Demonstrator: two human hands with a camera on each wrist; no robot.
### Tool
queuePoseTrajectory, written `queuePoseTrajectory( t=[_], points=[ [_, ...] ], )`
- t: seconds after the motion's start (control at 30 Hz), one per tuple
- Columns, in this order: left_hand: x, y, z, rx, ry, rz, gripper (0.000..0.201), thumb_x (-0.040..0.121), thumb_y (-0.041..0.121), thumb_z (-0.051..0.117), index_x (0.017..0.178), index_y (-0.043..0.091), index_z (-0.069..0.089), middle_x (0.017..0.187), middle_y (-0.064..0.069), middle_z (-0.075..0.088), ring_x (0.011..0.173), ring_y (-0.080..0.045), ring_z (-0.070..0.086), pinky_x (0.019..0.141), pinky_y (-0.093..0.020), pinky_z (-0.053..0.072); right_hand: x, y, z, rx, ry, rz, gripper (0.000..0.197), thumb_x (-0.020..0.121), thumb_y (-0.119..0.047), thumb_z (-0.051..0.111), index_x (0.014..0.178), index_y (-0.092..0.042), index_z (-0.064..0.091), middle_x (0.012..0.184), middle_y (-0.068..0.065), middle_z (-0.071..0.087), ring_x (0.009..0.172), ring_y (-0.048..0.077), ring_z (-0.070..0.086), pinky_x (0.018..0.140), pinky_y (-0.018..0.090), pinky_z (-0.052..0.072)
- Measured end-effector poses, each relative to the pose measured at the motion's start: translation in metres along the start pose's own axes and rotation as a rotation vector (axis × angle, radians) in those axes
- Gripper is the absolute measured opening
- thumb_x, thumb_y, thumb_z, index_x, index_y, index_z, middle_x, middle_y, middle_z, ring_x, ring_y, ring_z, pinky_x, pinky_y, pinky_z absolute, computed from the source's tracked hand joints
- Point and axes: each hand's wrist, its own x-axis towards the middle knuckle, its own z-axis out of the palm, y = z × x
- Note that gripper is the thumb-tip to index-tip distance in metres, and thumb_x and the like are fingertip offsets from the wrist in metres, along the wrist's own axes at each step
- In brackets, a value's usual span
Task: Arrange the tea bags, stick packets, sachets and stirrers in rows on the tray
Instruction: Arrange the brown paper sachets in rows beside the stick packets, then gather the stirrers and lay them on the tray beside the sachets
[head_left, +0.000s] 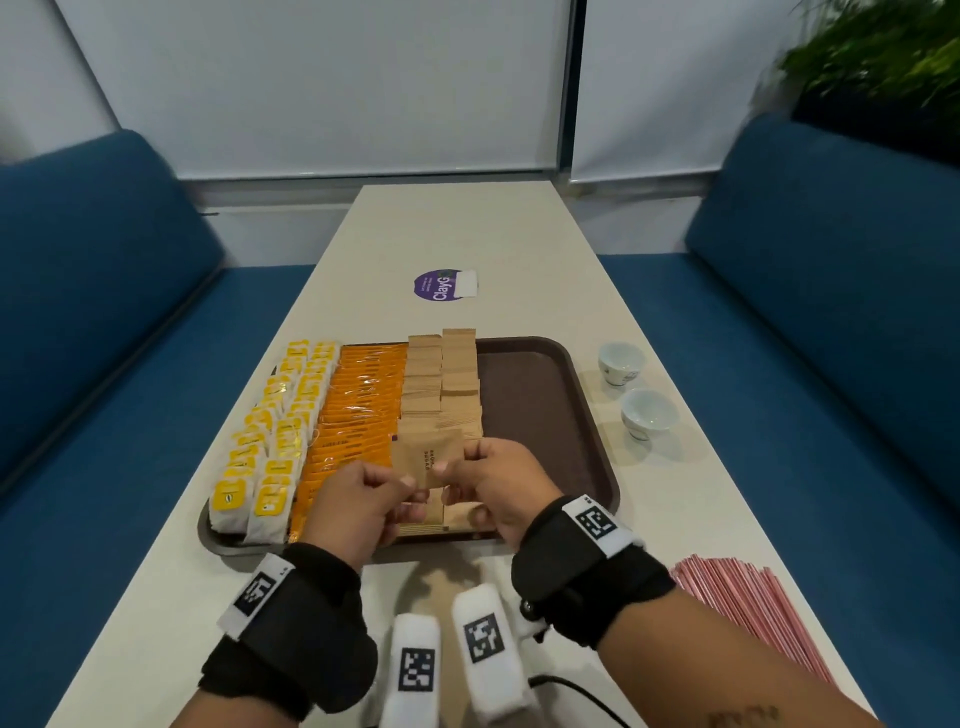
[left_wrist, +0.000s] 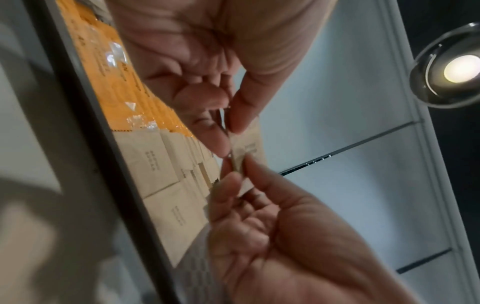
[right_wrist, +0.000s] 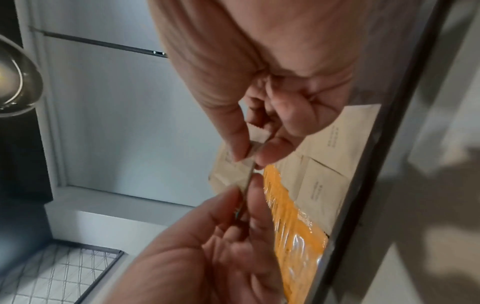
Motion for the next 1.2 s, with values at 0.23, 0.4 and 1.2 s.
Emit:
queuePoseTrajectory(
  t=[0.23, 0.4, 1.2],
  points=[
    [-0.006, -0.021, -0.02, 0.154, 0.031, 0.01, 0.007, 0.089, 0.006, 0.059, 0.087, 0.013, 0.058, 0.077, -0.005, 0.061, 0.062, -0.015, 0.057, 0.048, -0.022, 0.036, 0.023, -0.019, 0.002, -0.672, 0.078, -0.112, 0.021, 0.088, -0.01, 0.063, 0.108, -0.015, 0.064, 0.108, 0.003, 0.062, 0.089, 0.013, 0.06, 0.078, 0.025, 0.054],
    [-0.01, -0.026, -0.025, 0.189, 0.016, 0.004, 0.007, 0.09, 0.008, 0.058, 0.088, 0.015, 0.059, 0.083, -0.006, 0.064, 0.065, -0.015, 0.059, 0.05, -0.023, 0.038, 0.03, -0.027, 0.02, -1.088, -0.115, -0.019, 0.043, 0.088, -0.009, 0.063, 0.13, -0.012, 0.055, 0.136, 0.007, 0.051, 0.124, 0.023, 0.05, 0.103, 0.033, 0.043],
    [-0.072, -0.028, 0.141, 0.272, -0.89, -0.286, 0.024, 0.093, 0.0, 0.045, 0.072, 0.01, 0.039, 0.066, -0.008, 0.04, 0.049, -0.013, 0.036, 0.041, -0.016, 0.028, -0.15, 0.034, -0.177, -0.699, 0.561, 0.271, 0.044, 0.071, -0.045, 0.079, 0.083, -0.021, 0.044, 0.078, -0.011, 0.04, 0.066, 0.004, 0.04, 0.057, 0.019, 0.032]
  ],
)
